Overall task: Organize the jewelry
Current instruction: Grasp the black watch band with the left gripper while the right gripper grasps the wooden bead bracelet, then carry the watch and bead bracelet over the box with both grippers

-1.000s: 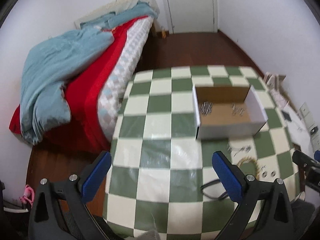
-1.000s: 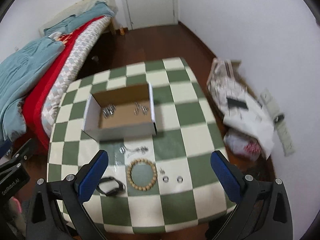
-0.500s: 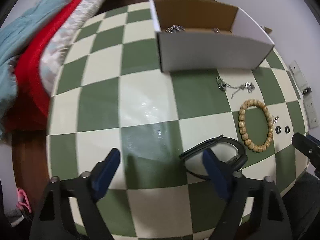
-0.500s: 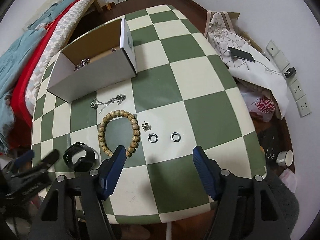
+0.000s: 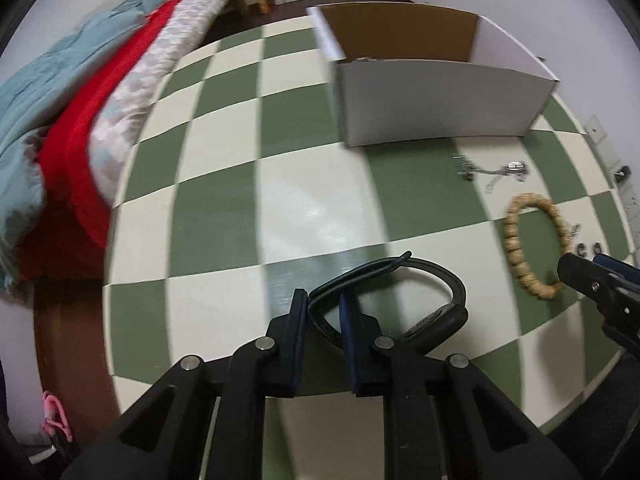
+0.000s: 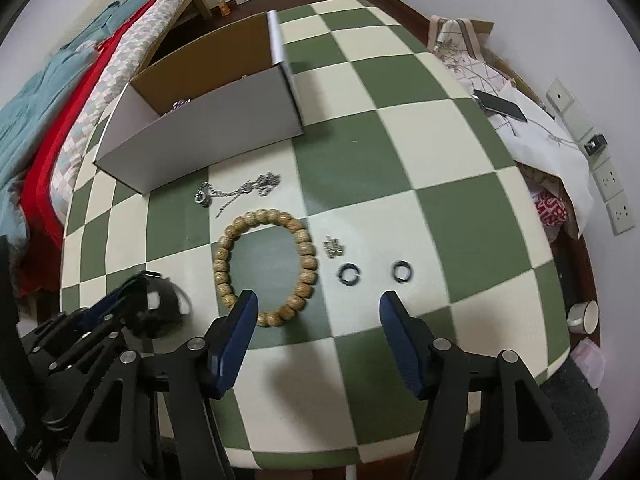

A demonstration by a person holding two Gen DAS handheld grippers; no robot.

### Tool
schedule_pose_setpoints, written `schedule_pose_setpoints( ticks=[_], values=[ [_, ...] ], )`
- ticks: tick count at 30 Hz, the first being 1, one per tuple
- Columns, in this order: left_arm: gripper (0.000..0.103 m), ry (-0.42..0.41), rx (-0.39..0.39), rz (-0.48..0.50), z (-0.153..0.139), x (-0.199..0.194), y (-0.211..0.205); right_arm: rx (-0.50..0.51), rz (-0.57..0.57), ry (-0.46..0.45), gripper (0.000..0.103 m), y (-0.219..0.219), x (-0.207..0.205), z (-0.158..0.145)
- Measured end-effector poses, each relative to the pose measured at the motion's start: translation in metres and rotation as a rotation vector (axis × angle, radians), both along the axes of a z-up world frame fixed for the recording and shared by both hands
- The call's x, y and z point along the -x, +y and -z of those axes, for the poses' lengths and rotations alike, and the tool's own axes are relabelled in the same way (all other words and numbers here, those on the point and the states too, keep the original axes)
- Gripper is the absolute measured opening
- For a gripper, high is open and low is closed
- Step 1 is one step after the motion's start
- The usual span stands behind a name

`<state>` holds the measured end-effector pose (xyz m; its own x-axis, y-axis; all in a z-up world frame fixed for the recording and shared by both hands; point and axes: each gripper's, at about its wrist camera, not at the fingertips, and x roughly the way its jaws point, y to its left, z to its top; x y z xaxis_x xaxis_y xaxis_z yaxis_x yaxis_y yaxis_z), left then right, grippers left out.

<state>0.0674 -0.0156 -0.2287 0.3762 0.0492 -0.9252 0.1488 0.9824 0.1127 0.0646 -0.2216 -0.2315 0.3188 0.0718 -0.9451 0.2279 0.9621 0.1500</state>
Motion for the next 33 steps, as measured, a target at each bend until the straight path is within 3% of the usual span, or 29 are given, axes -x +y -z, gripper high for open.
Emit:
schedule_pose_setpoints(
  ticks=[4,8,12,15,21,26,33],
  values=[
    [0.013,-0.008,-0.018,-0.026,0.001,0.003,0.013,0.035,-0.018,0.024,0.053,0.017,-0.011,0.013],
    [0.013,-0.008,-0.015,-0.030,0.001,0.005,0.015,0.162,-0.046,0.018,0.039,0.036,-0.017,0.019],
    [0.013,-0.010,-0.010,-0.038,0.001,0.006,0.017,0.176,-0.055,0.002,0.022,0.047,-0.019,0.020],
    [0.013,-0.012,-0.013,-0.040,0.002,0.002,0.017,0.181,-0.072,-0.002,0.015,0.053,-0.020,0.021],
    [0.011,-0.016,-0.013,-0.048,0.000,0.003,0.017,0.178,-0.092,-0.010,0.010,0.049,-0.019,0.018],
    [0.007,-0.054,0.009,-0.047,-0.021,0.007,0.017,0.154,-0.081,-0.031,0.010,0.044,-0.013,0.013],
    [0.007,-0.116,0.053,-0.028,-0.058,0.004,0.011,0.110,-0.085,-0.122,0.010,0.037,-0.004,-0.030]
  ],
)
